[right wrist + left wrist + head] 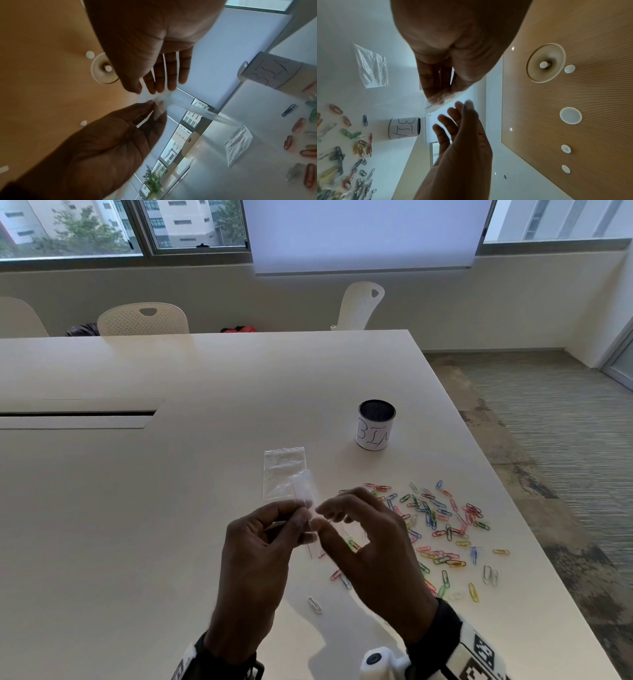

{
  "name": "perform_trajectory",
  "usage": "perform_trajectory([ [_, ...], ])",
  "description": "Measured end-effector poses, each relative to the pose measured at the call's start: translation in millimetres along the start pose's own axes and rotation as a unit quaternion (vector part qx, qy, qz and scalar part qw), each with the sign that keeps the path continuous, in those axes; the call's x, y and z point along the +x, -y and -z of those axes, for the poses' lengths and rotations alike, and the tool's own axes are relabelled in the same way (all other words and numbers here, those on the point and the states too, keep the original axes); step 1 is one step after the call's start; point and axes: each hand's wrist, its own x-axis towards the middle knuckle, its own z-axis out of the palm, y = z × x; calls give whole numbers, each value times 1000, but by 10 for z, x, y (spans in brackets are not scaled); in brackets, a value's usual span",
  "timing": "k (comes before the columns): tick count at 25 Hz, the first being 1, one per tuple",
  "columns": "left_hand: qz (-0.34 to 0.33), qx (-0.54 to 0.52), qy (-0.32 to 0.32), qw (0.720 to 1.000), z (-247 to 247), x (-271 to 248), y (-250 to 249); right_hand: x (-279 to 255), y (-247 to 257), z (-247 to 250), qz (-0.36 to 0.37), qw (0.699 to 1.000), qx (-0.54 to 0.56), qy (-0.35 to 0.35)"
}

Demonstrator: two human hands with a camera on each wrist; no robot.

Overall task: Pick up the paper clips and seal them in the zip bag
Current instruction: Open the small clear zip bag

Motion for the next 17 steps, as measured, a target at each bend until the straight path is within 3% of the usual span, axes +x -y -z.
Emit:
perform_trajectory([
  [3, -19, 6, -1, 1000, 6, 21, 8, 77, -13, 31, -20, 1000, 5, 4],
  [12, -26, -30, 6, 999, -18, 99, 45, 191, 17, 155, -62, 981, 109, 146],
  [17, -22, -29, 26, 999, -38, 134, 66, 208, -5, 107, -64, 987, 82, 122],
])
